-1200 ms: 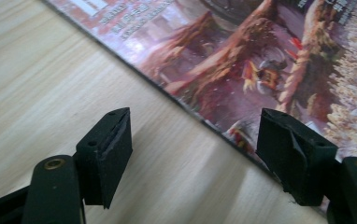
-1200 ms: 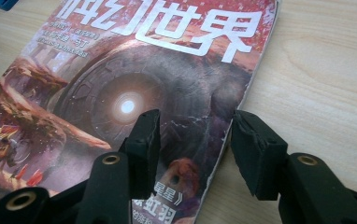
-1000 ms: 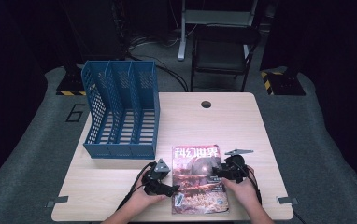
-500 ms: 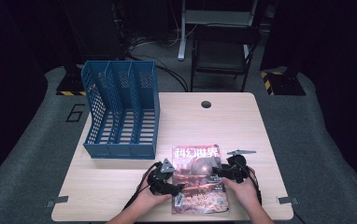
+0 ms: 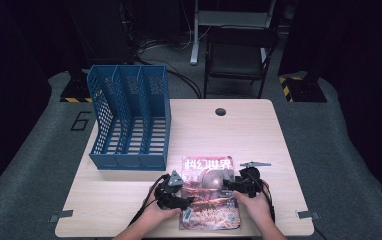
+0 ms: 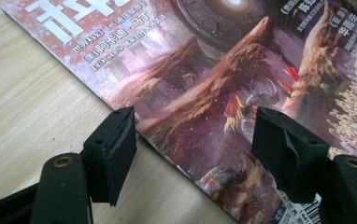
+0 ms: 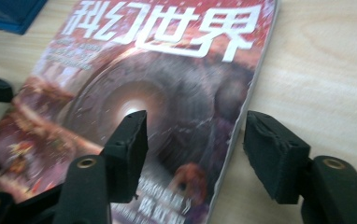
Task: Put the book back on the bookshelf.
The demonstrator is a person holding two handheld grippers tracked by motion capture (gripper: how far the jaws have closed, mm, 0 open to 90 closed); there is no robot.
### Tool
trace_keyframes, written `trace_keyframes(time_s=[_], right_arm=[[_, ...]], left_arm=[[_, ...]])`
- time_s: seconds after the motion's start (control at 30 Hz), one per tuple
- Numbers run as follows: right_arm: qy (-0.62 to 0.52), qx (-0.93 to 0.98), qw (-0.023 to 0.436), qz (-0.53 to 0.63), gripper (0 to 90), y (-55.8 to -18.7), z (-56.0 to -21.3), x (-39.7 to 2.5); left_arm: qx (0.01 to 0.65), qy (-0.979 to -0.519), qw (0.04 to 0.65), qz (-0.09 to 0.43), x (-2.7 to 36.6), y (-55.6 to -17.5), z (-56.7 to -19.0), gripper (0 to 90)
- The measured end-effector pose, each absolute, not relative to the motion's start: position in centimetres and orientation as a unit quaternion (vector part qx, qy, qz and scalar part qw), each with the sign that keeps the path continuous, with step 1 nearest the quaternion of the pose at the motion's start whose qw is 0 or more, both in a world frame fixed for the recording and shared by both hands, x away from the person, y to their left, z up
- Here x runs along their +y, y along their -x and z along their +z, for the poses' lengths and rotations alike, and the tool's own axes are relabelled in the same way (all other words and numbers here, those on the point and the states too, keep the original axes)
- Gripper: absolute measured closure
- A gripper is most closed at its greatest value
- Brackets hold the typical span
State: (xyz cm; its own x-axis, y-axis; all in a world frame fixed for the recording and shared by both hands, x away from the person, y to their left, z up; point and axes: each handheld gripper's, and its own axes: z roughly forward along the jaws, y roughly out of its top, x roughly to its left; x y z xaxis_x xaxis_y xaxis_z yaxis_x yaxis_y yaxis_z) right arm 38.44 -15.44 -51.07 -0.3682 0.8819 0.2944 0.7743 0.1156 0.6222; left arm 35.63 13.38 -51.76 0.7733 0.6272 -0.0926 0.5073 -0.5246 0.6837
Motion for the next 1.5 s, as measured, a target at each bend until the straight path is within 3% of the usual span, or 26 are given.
trace_keyframes(time_s=[0.3,1.5], right_arm=[[-0.566,0.736,0.087,0.36,37.5,-38.6,-51.1,-14.6],[-0.56,0.703,0.021,0.439,47.3,-37.9,-48.8,-15.9]], left_arm=[[0.328,-0.862,0.377,0.087,13.6,-35.3,-52.0,30.6],[0.331,-0.856,0.386,0.095,13.7,-35.1,-52.3,30.8]])
